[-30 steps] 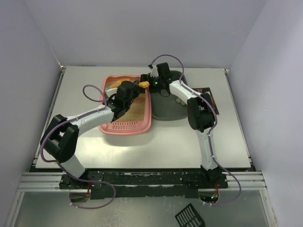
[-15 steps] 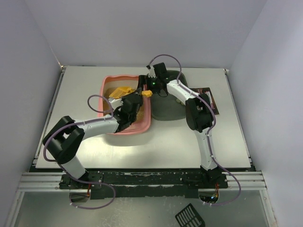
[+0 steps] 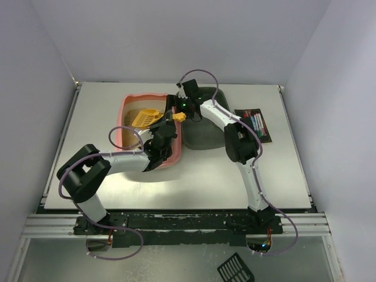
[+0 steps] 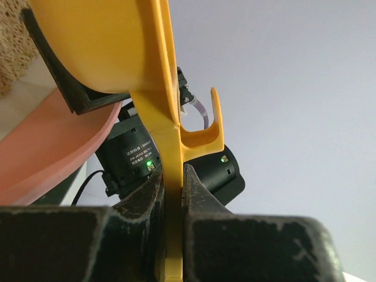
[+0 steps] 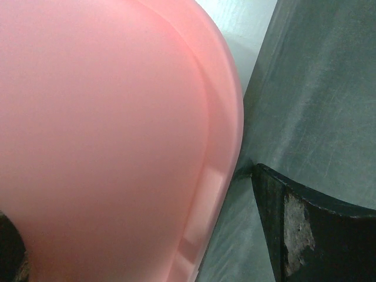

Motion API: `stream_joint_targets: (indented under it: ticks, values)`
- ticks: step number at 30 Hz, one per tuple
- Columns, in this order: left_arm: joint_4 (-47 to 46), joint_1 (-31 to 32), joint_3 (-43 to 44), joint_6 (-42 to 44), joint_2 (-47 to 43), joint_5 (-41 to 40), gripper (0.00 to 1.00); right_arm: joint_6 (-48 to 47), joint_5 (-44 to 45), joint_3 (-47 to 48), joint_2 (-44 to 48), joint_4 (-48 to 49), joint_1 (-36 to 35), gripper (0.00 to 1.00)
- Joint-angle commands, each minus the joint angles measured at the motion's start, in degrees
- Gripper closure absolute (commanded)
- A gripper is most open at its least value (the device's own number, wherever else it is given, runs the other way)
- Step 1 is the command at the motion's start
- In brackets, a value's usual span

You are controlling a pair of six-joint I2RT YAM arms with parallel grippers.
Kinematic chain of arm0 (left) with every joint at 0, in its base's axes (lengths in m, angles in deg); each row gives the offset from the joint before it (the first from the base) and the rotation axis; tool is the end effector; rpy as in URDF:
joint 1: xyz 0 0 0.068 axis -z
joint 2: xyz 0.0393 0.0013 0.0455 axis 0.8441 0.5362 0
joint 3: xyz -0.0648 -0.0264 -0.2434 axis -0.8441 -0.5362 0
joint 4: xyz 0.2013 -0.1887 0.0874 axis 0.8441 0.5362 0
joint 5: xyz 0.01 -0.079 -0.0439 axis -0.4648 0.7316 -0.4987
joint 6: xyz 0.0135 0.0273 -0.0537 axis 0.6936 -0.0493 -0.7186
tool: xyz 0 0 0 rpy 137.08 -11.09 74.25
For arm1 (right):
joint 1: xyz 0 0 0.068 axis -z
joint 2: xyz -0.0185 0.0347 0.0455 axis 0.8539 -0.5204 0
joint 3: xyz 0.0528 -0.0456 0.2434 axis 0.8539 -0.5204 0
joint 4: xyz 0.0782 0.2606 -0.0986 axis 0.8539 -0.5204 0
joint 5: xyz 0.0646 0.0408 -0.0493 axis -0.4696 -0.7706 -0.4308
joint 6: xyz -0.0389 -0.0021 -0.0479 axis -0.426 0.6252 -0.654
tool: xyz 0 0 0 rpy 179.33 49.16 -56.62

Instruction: Clean the litter box

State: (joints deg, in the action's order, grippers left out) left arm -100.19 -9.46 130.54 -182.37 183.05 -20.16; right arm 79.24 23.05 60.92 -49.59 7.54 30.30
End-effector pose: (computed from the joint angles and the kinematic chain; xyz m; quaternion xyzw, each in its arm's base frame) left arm 0.2792 -0.2551 0.1754 -0.6399 0.3917 -0.5199 0.4084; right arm 0.4831 0.2791 0.1510 -0.0975 0.9084 0.3131 0.2595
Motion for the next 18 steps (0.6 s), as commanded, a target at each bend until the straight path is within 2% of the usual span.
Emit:
stream_joint_targets:
  ticks: [1, 9, 18]
  values:
    - [-7.2, -0.3, 2.0, -33.8, 3.4, -3.1, 0.93, 1.0, 3.3, 2.7, -0.6, -1.6, -4.7, 0.01]
    - [-8.9, -0.7, 1.3, -33.8, 3.8, -2.4, 0.93, -4.2, 19.4, 2.7, 2.7, -5.6, -6.9, 0.00]
    - [-9.5, -3.9, -3.2, -33.5, -0.2, -2.5, 0.93, -8.5, 26.7, 1.5, 5.2, -4.5, -6.8, 0.00]
